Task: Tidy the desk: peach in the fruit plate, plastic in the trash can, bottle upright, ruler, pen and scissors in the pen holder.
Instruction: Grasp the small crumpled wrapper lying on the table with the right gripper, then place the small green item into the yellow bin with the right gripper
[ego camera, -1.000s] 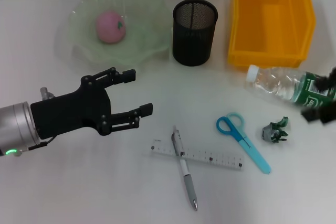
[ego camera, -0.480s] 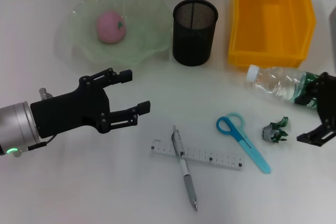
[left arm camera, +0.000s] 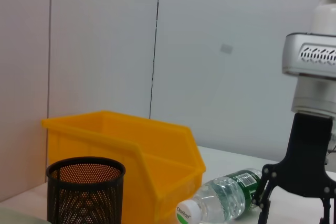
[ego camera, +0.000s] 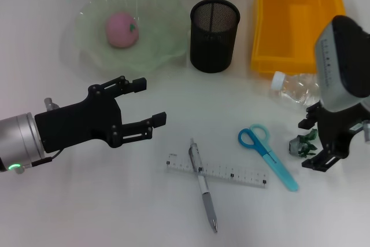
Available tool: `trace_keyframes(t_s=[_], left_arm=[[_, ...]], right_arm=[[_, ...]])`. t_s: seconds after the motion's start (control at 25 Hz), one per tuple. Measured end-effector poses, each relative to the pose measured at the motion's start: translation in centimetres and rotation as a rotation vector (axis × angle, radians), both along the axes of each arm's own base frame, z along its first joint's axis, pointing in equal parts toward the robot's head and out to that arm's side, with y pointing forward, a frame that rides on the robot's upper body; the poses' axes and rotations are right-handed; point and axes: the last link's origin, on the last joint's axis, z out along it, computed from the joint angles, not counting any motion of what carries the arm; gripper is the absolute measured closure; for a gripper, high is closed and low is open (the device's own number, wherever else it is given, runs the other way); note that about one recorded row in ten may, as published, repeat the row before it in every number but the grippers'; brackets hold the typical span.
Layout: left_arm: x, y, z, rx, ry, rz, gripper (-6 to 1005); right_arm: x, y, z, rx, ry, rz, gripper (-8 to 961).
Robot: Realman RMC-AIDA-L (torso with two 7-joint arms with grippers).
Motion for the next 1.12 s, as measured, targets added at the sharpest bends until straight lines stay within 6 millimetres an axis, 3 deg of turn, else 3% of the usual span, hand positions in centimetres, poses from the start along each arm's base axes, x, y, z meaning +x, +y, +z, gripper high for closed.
trace_keyframes(t_s=[0.6,0.96,1.12], left_arm=[[-0.4,-0.4,0.0,-0.001,-0.001,0.013,165],[-0.4,-0.3,0.0,0.002,-0.001,0.015,164],[-0.4,-0.3,0.0,0.003,0.000,0.015,164]], right_arm=[[0.3,1.0,-2.0,0.005,-0.010,-0.037,298],[-0.3,1.3,-1.0,0.051,0.008,-0.047,516],[-0.9,1.7,0.4,0.096,0.039,-0.057,608]])
